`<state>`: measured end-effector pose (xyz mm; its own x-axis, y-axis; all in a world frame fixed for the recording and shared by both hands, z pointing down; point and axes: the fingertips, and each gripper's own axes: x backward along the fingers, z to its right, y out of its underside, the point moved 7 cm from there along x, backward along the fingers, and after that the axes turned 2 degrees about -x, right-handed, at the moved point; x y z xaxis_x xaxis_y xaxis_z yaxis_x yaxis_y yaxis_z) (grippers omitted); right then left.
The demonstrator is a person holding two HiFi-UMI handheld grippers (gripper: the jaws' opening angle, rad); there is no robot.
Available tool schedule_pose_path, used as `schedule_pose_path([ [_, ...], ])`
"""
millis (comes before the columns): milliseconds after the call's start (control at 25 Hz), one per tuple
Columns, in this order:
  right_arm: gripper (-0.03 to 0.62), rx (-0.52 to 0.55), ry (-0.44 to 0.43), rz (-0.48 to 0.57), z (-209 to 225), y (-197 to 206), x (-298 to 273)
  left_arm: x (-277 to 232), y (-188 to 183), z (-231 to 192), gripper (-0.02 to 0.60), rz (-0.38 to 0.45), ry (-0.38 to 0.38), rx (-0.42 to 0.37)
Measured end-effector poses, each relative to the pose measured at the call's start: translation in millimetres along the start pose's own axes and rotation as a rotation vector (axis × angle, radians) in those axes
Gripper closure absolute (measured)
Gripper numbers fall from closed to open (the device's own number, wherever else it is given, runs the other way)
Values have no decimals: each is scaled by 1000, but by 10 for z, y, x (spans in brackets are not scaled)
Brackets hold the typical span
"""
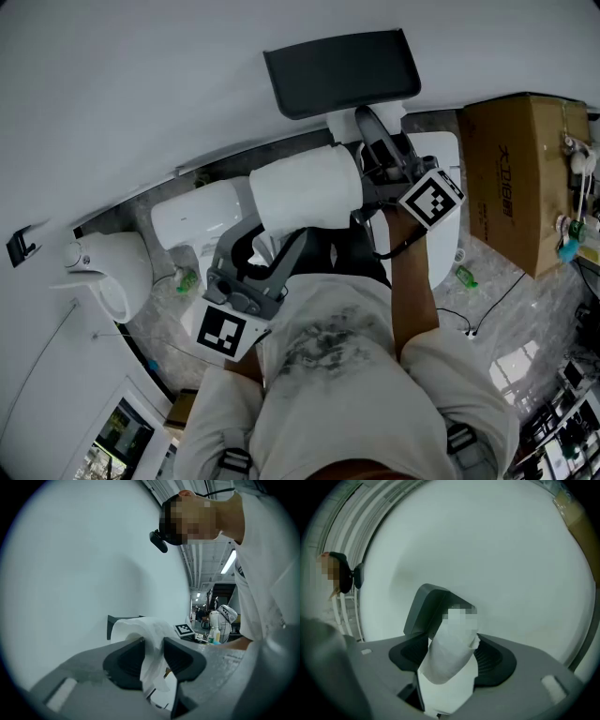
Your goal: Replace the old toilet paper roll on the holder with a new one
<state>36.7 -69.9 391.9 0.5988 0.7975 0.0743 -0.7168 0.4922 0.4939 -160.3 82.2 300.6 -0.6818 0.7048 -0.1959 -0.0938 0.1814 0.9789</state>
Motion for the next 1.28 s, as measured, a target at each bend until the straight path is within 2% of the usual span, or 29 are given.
schedule_pose_path([
  [120,284,72,14,-38,-27,-20,31,-36,-6,16,442,1,3,-3],
  [280,284,90,0,-81,-63,14,30,-65,-20,34,442,-2,3,-1],
  [480,284,152,24,-109,-119,44,124,-59,-35,40,442,1,0,-7],
  [840,284,378,87,-162,-328,-34,394,-70,-94,53,442,19,-29,-5],
  [1040,310,522,102,-196,-529,-85,541,-67,-146,30,442,27,-50,-3],
  [1280,456,653,86,-164,-867,-206,670,-36,-203,17,442,38,-63,1],
])
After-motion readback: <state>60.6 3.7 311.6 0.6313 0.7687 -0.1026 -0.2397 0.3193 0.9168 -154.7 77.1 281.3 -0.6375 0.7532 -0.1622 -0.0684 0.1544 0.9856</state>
